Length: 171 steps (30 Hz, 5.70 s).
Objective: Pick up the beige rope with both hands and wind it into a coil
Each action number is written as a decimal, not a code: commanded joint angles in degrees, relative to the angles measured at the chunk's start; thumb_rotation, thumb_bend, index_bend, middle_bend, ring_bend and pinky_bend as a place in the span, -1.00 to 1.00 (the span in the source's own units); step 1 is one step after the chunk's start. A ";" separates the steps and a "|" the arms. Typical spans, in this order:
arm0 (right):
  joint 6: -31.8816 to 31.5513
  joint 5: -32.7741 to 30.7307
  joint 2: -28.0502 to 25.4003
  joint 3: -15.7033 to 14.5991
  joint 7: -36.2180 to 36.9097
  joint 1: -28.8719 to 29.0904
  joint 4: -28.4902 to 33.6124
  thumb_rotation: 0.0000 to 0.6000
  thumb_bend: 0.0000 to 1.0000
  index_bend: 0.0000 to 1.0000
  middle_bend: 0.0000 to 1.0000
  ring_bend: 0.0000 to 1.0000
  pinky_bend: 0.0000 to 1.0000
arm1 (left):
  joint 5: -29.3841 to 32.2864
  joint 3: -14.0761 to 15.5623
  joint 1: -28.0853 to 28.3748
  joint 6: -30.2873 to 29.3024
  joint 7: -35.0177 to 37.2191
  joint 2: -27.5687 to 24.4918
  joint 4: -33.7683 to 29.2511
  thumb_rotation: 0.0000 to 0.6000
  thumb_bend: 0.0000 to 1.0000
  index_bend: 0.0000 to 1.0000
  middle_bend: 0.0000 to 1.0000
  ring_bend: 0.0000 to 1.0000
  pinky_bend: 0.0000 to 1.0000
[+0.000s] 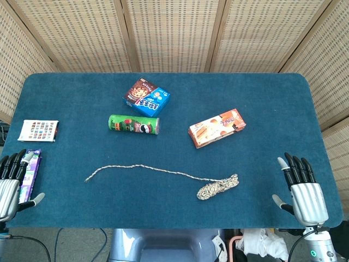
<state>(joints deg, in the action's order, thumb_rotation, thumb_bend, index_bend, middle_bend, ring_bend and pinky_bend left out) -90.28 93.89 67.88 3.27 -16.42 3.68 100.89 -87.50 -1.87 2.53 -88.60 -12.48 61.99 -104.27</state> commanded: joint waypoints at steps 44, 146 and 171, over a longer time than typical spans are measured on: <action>31.62 2.91 15.37 -3.02 2.29 23.79 -23.16 1.00 -0.65 -0.49 -0.44 -0.68 -0.46 | 5.93 -1.78 2.72 4.23 -4.41 2.11 0.84 1.00 -1.00 -1.00 -1.00 -1.00 -1.00; 15.15 7.12 19.84 -6.14 13.20 23.71 -30.20 1.00 -0.13 0.17 0.22 -0.19 0.13 | 35.67 -6.94 31.43 33.10 -19.43 33.50 27.58 1.00 -0.18 0.13 -1.00 -1.00 -1.00; 14.96 7.75 18.31 -6.19 15.57 24.51 -27.81 1.00 -0.11 0.18 0.23 -0.19 0.13 | 33.06 -5.99 31.39 30.55 -16.15 31.46 28.48 1.00 0.00 0.53 -1.00 -1.00 -1.00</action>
<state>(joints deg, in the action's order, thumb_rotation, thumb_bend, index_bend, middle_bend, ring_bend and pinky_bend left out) -75.84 101.43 86.82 -2.71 -1.58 27.76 72.31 -53.09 -8.04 34.01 -57.51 -29.57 93.84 -76.03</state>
